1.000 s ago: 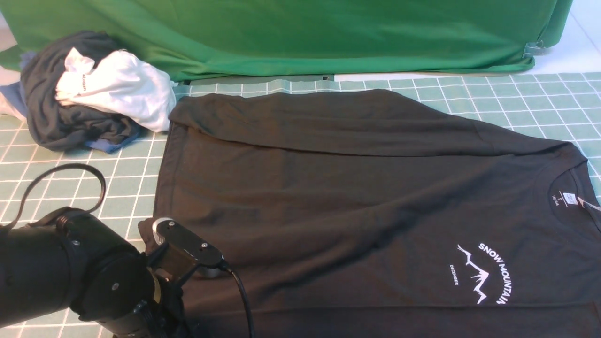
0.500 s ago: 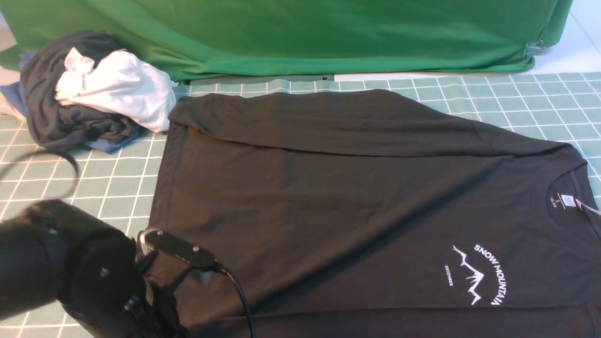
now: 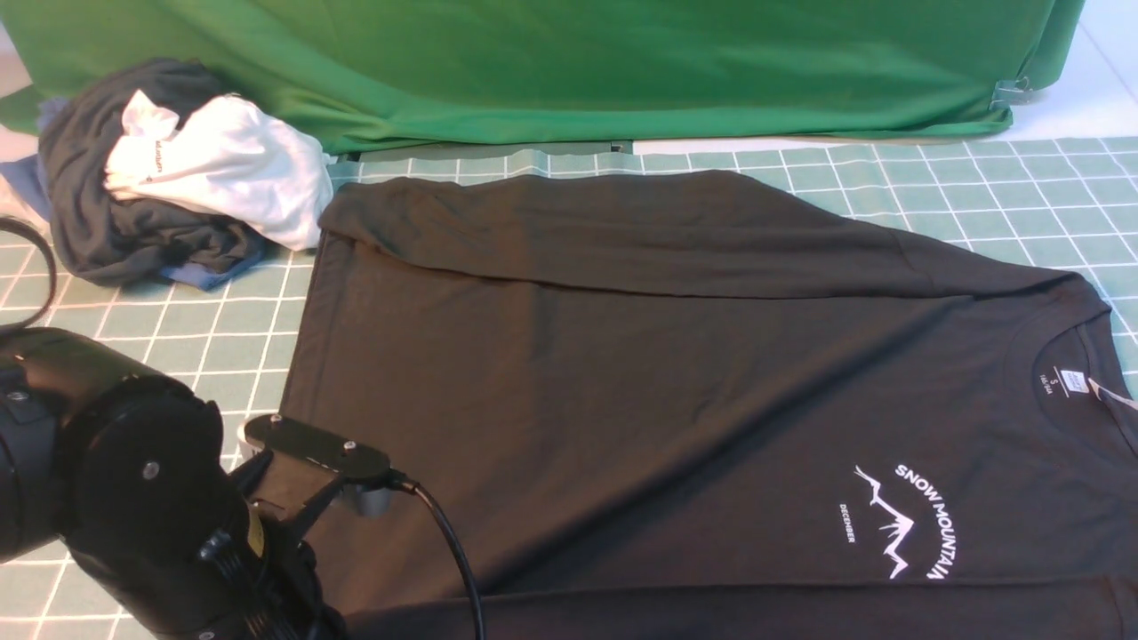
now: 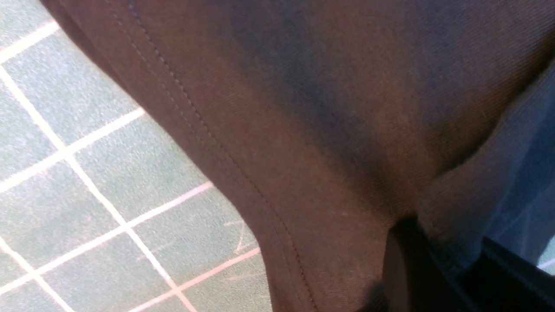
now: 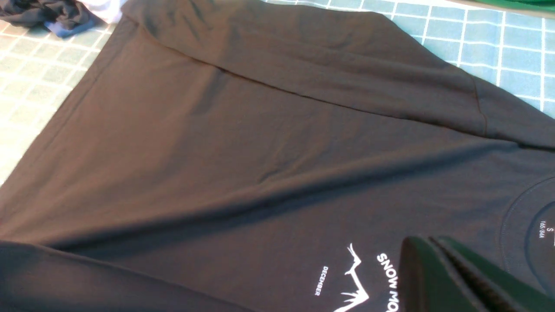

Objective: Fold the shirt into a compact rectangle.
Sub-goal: 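Grasp the left edge of the dark T-shirt lying flat on the table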

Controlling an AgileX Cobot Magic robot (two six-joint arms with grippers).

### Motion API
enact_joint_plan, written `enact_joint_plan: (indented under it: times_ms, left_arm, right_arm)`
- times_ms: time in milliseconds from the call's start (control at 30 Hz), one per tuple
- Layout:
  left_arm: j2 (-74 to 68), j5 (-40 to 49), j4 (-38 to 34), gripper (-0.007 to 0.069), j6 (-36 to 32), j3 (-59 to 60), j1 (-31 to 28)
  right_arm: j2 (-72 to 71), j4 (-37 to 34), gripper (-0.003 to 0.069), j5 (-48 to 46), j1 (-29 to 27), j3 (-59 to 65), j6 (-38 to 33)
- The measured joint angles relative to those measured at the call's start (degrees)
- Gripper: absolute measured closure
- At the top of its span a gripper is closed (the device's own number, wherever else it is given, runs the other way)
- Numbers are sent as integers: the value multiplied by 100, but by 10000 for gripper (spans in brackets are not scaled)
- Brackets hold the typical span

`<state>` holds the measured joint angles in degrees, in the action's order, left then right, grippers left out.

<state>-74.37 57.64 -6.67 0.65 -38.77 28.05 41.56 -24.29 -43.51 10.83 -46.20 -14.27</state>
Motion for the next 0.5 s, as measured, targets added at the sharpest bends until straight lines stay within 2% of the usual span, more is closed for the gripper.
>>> enact_joint_plan:
  times_ms: [133, 233, 400, 500]
  left_arm:
    - [0, -95, -8, 554, -65, 112, 0]
    - [-64, -243, -83, 518, -65, 351, 0]
    - [-188, -285, -184, 390, -65, 584, 0]
    - [-188, -437, -196, 275, -65, 591, 0]
  right_arm:
    - [0, 0, 650, 0, 0, 0, 0]
    - [0, -5, 650, 0, 0, 0, 0]
    - [0, -5, 650, 0, 0, 0, 0]
    - [0, -5, 646, 0, 0, 0, 0]
